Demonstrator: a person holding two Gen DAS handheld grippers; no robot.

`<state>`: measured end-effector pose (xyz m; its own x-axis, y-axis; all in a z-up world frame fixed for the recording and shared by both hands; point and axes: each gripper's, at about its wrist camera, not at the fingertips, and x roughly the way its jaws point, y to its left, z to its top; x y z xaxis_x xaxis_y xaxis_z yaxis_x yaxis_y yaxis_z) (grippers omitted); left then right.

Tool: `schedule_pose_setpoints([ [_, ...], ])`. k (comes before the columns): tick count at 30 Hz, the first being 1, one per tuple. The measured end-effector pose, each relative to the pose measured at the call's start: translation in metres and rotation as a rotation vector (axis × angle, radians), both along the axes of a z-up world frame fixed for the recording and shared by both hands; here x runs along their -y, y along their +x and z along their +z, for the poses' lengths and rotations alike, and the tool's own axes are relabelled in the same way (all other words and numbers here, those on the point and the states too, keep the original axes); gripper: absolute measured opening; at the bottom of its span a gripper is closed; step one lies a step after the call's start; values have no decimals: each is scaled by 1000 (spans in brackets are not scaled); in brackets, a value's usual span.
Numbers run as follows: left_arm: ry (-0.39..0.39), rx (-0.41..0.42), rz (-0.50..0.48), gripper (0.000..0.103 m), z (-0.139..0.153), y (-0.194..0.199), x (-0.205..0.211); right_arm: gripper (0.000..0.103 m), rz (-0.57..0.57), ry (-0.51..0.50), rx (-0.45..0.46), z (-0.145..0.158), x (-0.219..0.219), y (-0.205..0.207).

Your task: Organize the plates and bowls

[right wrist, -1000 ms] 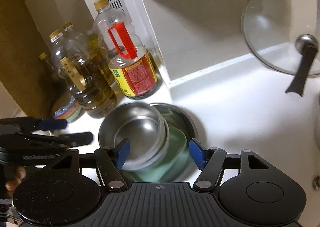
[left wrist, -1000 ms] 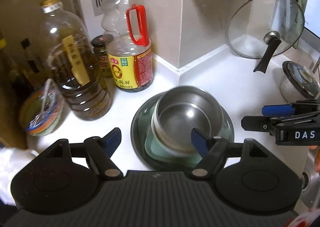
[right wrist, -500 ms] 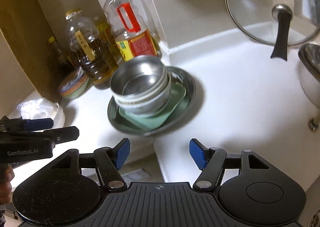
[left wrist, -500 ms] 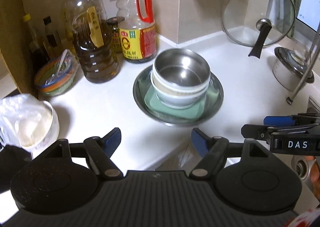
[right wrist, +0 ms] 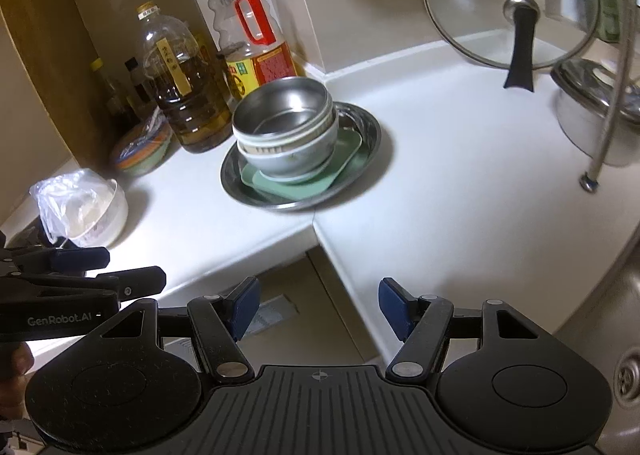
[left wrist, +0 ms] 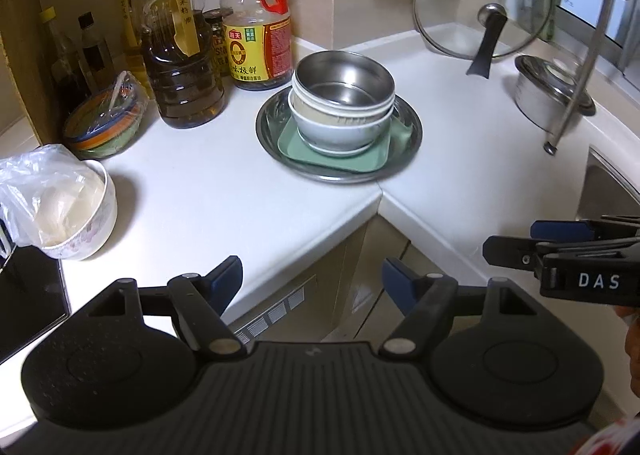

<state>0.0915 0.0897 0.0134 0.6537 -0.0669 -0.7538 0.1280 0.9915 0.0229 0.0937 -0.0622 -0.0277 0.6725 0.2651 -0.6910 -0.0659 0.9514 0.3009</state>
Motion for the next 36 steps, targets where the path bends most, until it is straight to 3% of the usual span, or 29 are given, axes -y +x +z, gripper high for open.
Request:
schedule_pose_setpoints([
  [17, -7, -7, -35, 75, 2, -46, -18, 66, -32, -7, 10, 3, -32, -51],
  [36, -21, 15, -15, 75, 9, -58, 2, 66, 9, -9, 27, 5, -22, -61],
])
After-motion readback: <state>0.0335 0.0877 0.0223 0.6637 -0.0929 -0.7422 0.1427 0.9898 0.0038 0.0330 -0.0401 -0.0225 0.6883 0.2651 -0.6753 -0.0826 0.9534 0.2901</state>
